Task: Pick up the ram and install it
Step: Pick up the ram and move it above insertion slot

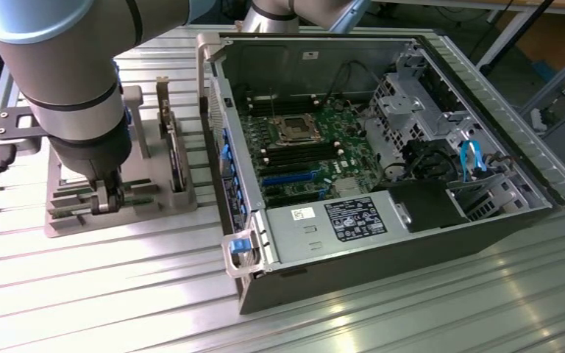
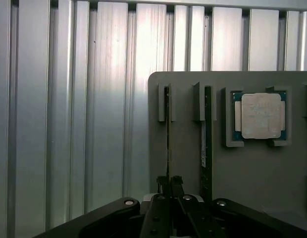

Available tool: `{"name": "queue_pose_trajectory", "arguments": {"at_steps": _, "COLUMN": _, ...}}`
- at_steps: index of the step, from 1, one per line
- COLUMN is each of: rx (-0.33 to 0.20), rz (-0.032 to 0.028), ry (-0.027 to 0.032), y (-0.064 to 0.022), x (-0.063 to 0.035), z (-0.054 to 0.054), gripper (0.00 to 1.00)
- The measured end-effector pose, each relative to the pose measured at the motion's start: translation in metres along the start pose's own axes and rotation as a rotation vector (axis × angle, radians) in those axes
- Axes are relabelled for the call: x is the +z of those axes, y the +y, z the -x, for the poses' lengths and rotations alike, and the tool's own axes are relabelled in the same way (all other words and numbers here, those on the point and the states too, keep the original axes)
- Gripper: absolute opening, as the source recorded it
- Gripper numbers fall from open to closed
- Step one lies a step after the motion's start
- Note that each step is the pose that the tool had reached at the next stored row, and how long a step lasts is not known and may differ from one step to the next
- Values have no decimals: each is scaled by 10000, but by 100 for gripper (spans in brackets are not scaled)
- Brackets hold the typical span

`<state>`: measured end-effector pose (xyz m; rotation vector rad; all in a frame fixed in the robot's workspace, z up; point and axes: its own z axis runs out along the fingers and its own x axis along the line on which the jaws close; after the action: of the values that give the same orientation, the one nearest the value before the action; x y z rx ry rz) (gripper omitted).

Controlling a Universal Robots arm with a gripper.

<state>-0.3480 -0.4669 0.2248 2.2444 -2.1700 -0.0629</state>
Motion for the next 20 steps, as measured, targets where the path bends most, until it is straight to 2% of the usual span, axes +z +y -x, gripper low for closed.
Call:
{"name": "queue_pose_trajectory", "arguments": {"at_steps": 9, "rx": 0, "rz": 0, "ry": 0, "y": 4, "x": -99, "z": 2, "gripper": 12}}
{"name": "queue_pose_trajectory", "arguments": {"at_steps": 20, "rx": 0, "rz": 0, "ry": 0, "y": 14, "x": -347, "z": 5, "gripper": 12}}
